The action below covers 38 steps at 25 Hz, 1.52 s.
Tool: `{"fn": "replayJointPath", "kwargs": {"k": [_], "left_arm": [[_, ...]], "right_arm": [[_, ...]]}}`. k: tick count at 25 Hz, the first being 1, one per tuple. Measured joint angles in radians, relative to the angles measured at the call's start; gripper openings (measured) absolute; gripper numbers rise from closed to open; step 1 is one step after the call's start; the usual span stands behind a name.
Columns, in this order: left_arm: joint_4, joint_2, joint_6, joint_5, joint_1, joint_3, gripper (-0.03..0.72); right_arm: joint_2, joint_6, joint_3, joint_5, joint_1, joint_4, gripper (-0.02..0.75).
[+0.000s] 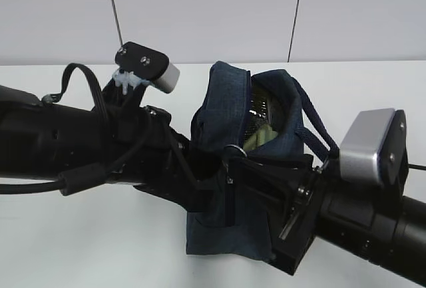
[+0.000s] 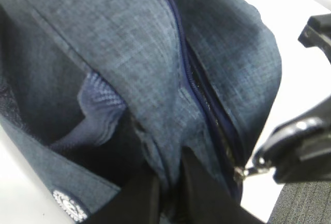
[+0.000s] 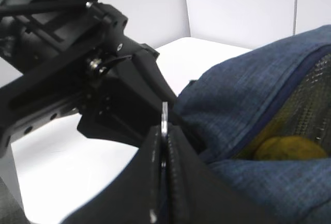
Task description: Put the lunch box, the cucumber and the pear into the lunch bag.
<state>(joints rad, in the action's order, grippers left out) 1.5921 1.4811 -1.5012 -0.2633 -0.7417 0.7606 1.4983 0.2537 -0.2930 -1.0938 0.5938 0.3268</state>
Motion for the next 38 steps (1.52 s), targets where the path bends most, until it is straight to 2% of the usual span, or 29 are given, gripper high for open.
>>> {"fn": "replayJointPath", "kwargs": {"k": [15,21,26,38], "left_arm": [[0.000,-0.005,0.000,-0.006,0.000,0.000,0.003],[-0.022,-0.005,0.000,-0.026,0.000,0.000,0.003],[-0.048,-0.005,0.000,-0.031,0.000,0.000,0.003],[-0.090,-0.005,0.003,-0.032,0.000,-0.031,0.003]], "right_arm": [[-0.045,-0.149,-0.022,0.011,0.000,-0.178,0.000],[-0.045,-0.174,-0.058,0.014,0.000,-0.204,0.000],[-0.045,-0.175,-0.095,0.052,0.000,-0.217,0.000],[-0.045,-0.184,-0.223,0.265,0.000,-0.265,0.000]]}}
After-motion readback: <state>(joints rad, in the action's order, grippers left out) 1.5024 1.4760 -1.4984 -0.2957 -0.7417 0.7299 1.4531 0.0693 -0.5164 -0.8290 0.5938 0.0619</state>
